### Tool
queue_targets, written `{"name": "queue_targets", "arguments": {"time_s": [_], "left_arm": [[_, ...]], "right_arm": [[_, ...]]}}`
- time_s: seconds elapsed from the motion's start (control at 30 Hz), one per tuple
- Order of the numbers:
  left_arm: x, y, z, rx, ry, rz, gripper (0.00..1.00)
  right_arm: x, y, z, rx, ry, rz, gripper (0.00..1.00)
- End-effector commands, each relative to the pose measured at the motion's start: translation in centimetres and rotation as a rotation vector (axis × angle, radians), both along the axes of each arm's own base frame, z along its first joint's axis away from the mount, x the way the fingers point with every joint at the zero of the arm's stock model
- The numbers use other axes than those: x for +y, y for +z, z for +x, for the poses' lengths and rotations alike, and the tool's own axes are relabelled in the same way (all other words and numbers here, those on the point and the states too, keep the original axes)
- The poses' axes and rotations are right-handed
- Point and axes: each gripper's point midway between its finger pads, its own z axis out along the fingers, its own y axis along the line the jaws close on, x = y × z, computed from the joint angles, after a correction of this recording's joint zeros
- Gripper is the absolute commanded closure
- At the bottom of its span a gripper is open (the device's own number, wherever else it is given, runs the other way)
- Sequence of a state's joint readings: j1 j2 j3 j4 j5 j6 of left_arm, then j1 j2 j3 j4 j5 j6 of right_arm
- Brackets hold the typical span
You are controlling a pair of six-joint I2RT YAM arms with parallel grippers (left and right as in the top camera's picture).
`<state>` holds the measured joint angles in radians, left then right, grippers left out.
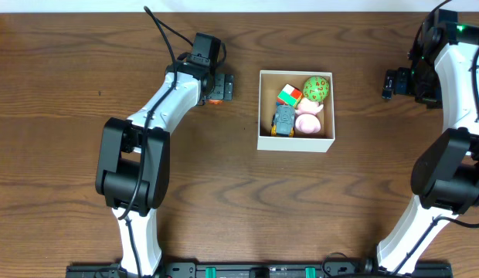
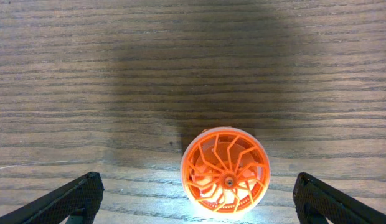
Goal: Pack container
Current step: 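Position the left gripper over the orange lid and lower it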
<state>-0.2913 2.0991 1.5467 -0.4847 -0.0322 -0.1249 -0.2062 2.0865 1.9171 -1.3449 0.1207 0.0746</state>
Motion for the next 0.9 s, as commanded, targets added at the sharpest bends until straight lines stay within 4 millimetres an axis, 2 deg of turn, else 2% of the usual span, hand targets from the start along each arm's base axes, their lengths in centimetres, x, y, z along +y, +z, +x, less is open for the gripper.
{"name": "queue_targets", "arguments": {"time_s": [0.0,0.17,0.5,0.87], "left_arm": [[0.3,-1.6,-0.1,0.028,-0.012,0.017,0.02],[0.3,-3.3,-0.3,0.056,-0.003,0.021,0.02],[-0.5,-3.4,0.1,0.045,-0.003,-0.027,0.02],[-1.0,-4.8,-0.3,0.075,-0.014,-0.031,0.02]], "right_arm": [[-0.1,0.2,-0.1,-0.002,0.006,0.0,0.01],[-0.1,0.2,-0.1,-0.002,0.006,0.0,0.01],[-0.1,0.2,-0.1,-0.002,0.006,0.0,0.01],[-0.1,0.2,-0.1,-0.002,0.006,-0.001,0.01]]}}
